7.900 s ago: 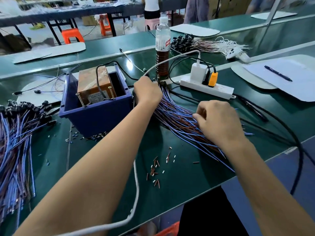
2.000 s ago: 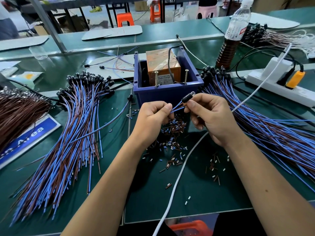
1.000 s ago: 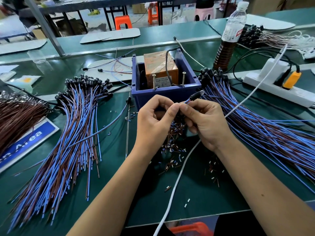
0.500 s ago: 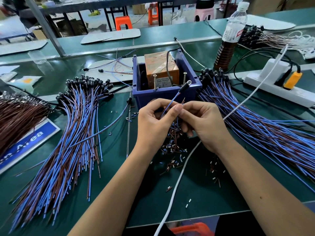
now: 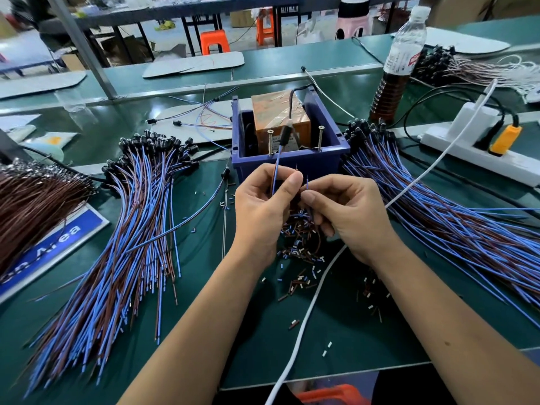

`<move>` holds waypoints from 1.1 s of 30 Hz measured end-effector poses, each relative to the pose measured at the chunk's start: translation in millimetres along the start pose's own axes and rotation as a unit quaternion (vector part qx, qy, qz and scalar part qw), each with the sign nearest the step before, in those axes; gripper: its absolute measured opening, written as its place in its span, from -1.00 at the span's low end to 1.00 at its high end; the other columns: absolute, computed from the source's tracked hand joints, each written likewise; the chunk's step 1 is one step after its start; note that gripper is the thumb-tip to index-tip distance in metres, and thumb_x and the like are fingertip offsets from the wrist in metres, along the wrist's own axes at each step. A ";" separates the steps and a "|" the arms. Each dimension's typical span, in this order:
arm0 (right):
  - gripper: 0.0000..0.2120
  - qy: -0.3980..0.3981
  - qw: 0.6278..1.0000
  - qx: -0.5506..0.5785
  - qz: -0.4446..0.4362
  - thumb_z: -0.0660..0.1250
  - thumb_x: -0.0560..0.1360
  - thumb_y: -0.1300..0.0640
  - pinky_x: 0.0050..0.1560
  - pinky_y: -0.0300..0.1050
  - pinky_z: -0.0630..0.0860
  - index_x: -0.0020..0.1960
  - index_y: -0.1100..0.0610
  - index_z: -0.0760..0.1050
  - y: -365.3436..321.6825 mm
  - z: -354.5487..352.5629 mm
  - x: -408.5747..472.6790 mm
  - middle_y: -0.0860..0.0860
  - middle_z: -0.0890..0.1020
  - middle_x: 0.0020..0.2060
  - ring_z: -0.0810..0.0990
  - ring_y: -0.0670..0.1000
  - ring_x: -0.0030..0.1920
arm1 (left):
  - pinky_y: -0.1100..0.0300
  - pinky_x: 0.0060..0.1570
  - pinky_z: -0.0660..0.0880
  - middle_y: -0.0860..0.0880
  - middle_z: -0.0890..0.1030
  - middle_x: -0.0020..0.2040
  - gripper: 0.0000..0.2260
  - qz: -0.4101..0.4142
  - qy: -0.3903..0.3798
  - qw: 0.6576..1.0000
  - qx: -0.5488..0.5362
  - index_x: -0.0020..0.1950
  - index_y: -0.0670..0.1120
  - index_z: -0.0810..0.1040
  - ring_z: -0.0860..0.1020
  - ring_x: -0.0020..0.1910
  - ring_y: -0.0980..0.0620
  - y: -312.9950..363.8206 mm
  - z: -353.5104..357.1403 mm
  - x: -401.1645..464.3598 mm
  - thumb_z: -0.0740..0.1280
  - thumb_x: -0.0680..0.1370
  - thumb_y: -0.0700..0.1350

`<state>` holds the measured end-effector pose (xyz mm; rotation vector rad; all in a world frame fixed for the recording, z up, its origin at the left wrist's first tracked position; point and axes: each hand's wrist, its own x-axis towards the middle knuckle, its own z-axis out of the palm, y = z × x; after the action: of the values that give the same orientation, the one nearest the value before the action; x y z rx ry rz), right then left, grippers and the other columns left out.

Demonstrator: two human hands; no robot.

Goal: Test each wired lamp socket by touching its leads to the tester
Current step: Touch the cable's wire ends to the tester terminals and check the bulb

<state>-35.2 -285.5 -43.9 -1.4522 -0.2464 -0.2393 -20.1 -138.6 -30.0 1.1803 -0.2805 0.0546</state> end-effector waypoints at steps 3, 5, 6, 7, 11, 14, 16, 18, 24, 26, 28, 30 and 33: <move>-0.95 0.031 0.999 -0.028 -0.023 0.49 0.54 0.15 -0.54 -0.22 0.37 -0.03 0.13 0.70 1.0 -1.9 1.6 0.08 0.64 -0.39 0.47 0.00 -0.48 | 0.40 -0.50 0.33 -0.11 0.73 -0.09 -0.83 0.042 0.006 0.998 0.036 -0.11 -0.05 0.60 0.40 -0.53 0.23 -0.5 0.0 2.7 0.37 0.62 -0.29; -0.96 0.057 0.997 -0.038 -0.037 0.45 0.60 0.19 -0.51 -0.25 0.38 -0.01 0.12 0.68 1.9 -3.7 3.2 0.07 0.70 -0.28 0.49 -0.05 -0.43 | 0.38 -0.48 0.32 -0.18 0.73 -0.11 -0.85 0.062 0.025 0.996 0.051 -0.09 -0.05 0.58 0.38 -0.53 0.22 -0.6 0.1 3.3 0.37 0.64 -0.24; -0.96 0.063 0.996 -0.036 -0.043 0.42 0.62 0.18 -0.50 -0.25 0.38 0.01 0.13 0.66 2.5 -3.8 3.8 0.08 0.72 -0.24 0.50 -0.06 -0.42 | 0.39 -0.43 0.35 -0.18 0.73 -0.15 -0.89 0.075 0.047 0.994 0.062 -0.08 -0.08 0.57 0.42 -0.51 0.23 -0.9 -1.2 4.0 0.38 0.64 -0.23; -0.94 0.071 0.996 -0.034 -0.047 0.40 0.64 0.17 -0.48 -0.25 0.38 0.03 0.13 0.64 3.0 -3.6 4.4 0.09 0.71 -0.23 0.49 -0.05 -0.42 | 0.38 -0.38 0.38 -0.17 0.72 -0.19 -0.91 0.089 0.073 0.990 0.077 -0.07 -0.10 0.58 0.46 -0.48 0.24 -1.2 -2.6 4.8 0.40 0.63 -0.21; -0.92 0.154 0.979 -0.095 -0.092 0.41 0.64 0.16 -0.36 -0.25 0.43 0.09 0.14 0.65 3.9 -1.8 7.3 0.07 0.69 -0.29 0.50 -0.09 -0.43 | 0.24 -0.26 0.43 -0.03 0.71 -0.26 -0.90 0.125 0.176 0.969 0.122 -0.10 -0.08 0.66 0.49 -0.40 0.18 -4.5 -11.0 8.7 0.43 0.61 -0.17; -0.95 0.216 0.958 -0.146 -0.123 0.42 0.63 0.16 -0.24 -0.29 0.50 0.07 0.11 0.63 2.6 -0.5 10.1 0.01 0.71 -0.29 0.62 -0.13 -0.36 | 0.23 -0.26 0.41 -0.03 0.72 -0.22 -0.91 0.119 0.222 0.961 0.110 -0.08 -0.07 0.70 0.49 -0.38 0.17 -4.9 -11.9 9.8 0.40 0.59 -0.19; -0.95 0.246 0.943 -0.178 -0.133 0.41 0.63 0.17 -0.17 -0.26 0.56 0.04 0.09 0.65 0.8 1.4 12.3 -0.04 0.70 -0.29 0.68 -0.09 -0.28 | 0.21 -0.25 0.42 -0.07 0.74 -0.18 -0.92 0.115 0.232 0.961 0.097 -0.04 -0.08 0.70 0.50 -0.38 0.15 -4.6 -12.9 10.2 0.40 0.58 -0.19; -0.93 0.263 0.933 -0.200 -0.143 0.40 0.62 0.19 -0.15 -0.21 0.61 0.02 0.09 0.67 -1.6 3.2 15.0 -0.06 0.70 -0.29 0.70 -0.08 -0.25 | 0.13 -0.22 0.44 -0.08 0.74 -0.19 -0.94 0.115 0.233 0.960 0.106 -0.05 -0.09 0.70 0.50 -0.38 0.13 -4.1 -13.8 11.5 0.43 0.58 -0.17; -0.89 0.285 0.910 -0.246 -0.175 0.40 0.61 0.18 -0.18 -0.14 0.64 0.00 0.16 0.70 -7.6 7.3 24.6 -0.10 0.69 -0.30 0.70 -0.10 -0.27 | 0.17 -0.12 0.55 -0.04 0.71 -0.27 -0.89 0.126 0.243 0.953 0.129 -0.14 -0.04 0.68 0.61 -0.30 0.07 -0.3 -11.8 17.4 0.47 0.57 -0.21; -0.90 0.289 0.908 -0.248 -0.172 0.40 0.61 0.18 -0.17 -0.10 0.65 0.01 0.14 0.70 -8.0 9.9 26.2 -0.09 0.69 -0.31 0.69 -0.11 -0.28 | 0.21 -0.12 0.57 -0.01 0.69 -0.31 -0.88 0.133 0.245 0.951 0.135 -0.15 -0.04 0.69 0.62 -0.30 0.07 0.1 -11.1 19.2 0.48 0.57 -0.21; -0.88 0.288 0.908 -0.252 -0.172 0.40 0.61 0.17 -0.16 -0.09 0.65 0.03 0.14 0.71 -7.6 12.3 26.5 -0.09 0.69 -0.31 0.69 -0.11 -0.28 | 0.24 -0.14 0.56 0.02 0.67 -0.34 -0.87 0.140 0.249 0.948 0.140 -0.16 -0.02 0.69 0.61 -0.31 0.08 0.2 -10.3 20.3 0.48 0.57 -0.21; -0.87 0.282 0.909 -0.253 -0.173 0.39 0.62 0.16 -0.16 -0.10 0.65 0.05 0.14 0.72 -7.1 14.3 26.1 -0.09 0.69 -0.32 0.70 -0.11 -0.29 | 0.29 -0.18 0.52 0.04 0.65 -0.36 -0.86 0.146 0.251 0.945 0.152 -0.17 -0.02 0.69 0.58 -0.34 0.11 0.9 -9.3 20.6 0.48 0.57 -0.19; -0.87 0.279 0.910 -0.251 -0.174 0.39 0.62 0.16 -0.16 -0.09 0.65 0.05 0.14 0.72 -6.7 15.5 25.8 -0.09 0.69 -0.32 0.70 -0.11 -0.29 | 0.32 -0.21 0.48 0.05 0.63 -0.37 -0.86 0.150 0.254 0.941 0.168 -0.18 -0.02 0.69 0.54 -0.36 0.13 1.5 -8.1 20.6 0.47 0.57 -0.18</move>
<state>-13.1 -271.1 -28.0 -1.7685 0.0376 -1.0555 1.0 -132.8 -26.5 1.4062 0.0132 0.6881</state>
